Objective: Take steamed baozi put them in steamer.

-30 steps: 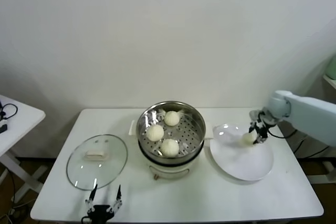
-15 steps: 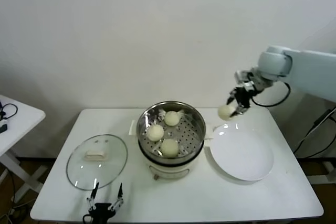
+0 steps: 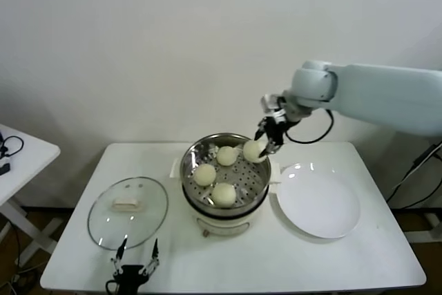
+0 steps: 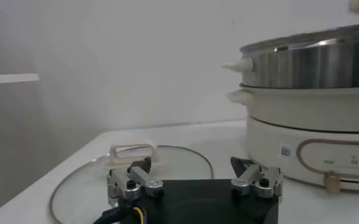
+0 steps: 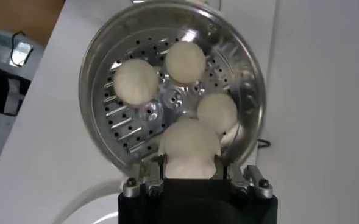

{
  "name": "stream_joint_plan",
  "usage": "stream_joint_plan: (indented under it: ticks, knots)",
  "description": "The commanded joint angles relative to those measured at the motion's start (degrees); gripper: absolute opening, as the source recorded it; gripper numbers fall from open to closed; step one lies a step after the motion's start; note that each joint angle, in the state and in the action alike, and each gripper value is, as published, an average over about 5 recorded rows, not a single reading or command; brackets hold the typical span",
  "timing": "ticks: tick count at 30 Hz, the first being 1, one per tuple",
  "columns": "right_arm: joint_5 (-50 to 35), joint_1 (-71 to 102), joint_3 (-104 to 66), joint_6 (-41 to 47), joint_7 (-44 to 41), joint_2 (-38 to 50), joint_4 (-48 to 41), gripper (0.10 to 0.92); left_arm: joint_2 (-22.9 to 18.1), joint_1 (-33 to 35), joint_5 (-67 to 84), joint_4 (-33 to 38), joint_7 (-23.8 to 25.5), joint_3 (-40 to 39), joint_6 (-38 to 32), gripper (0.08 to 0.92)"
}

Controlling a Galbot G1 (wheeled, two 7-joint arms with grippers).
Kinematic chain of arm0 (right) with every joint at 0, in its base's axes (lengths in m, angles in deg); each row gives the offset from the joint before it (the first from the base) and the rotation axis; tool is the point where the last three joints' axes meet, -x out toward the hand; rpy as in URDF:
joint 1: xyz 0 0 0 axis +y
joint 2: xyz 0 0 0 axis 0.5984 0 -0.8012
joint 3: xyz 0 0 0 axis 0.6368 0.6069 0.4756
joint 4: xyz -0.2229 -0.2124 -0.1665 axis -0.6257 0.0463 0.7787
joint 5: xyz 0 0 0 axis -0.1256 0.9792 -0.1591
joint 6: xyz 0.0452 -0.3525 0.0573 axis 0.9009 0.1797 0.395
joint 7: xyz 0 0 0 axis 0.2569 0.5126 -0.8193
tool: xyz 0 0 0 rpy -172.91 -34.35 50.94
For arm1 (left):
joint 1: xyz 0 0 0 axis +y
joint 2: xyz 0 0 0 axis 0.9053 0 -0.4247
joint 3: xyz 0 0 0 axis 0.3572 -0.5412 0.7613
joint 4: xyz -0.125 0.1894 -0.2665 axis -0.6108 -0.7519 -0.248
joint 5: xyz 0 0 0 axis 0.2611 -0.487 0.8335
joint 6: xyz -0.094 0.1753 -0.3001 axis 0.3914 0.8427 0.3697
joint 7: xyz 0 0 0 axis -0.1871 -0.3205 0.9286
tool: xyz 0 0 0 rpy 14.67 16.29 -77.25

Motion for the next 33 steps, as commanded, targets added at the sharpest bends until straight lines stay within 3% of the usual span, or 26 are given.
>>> stream_joint_plan:
  ticks: [1, 14, 22, 26, 29, 33]
  knots:
    - [7.34, 13.49, -3.56, 1.75, 2.95, -3.86, -1.92, 0.56, -0.57, -0.08, 0.16, -0.19, 0.02, 0.19, -0.04, 0.823]
    - [9.47, 16.66, -5.71, 1.71, 5.85, -4.65, -3.75, 0.577, -0.73, -0.26, 0.24, -0.29, -0.02, 0.37, -0.25, 0.823]
    - [-0.52, 3.48, -2.24, 0.21, 0.33, -0.93, -1.39, 0.771, -0.64, 0.0, 0.18, 0.37, 0.03, 0.36, -0.07, 0.823]
    - [-5.98, -2.97, 0.15, -0.62, -2.52, 2.45, -0.73, 0.817, -0.46, 0.24, 0.27, 0.63, 0.04, 0.39, -0.06, 0.823]
    - [-9.76, -3.87, -1.21, -0.77, 0.36, 7.04, 0.51, 0.822, -0.34, 0.28, 0.33, 0.64, 0.04, 0.31, -0.13, 0.823]
    - [-11.38, 4.89, -11.5, -4.53, 13.98, 17.12, 3.61, 0.823, -0.32, -0.03, 0.26, 0.58, 0.07, 0.05, -0.04, 0.823]
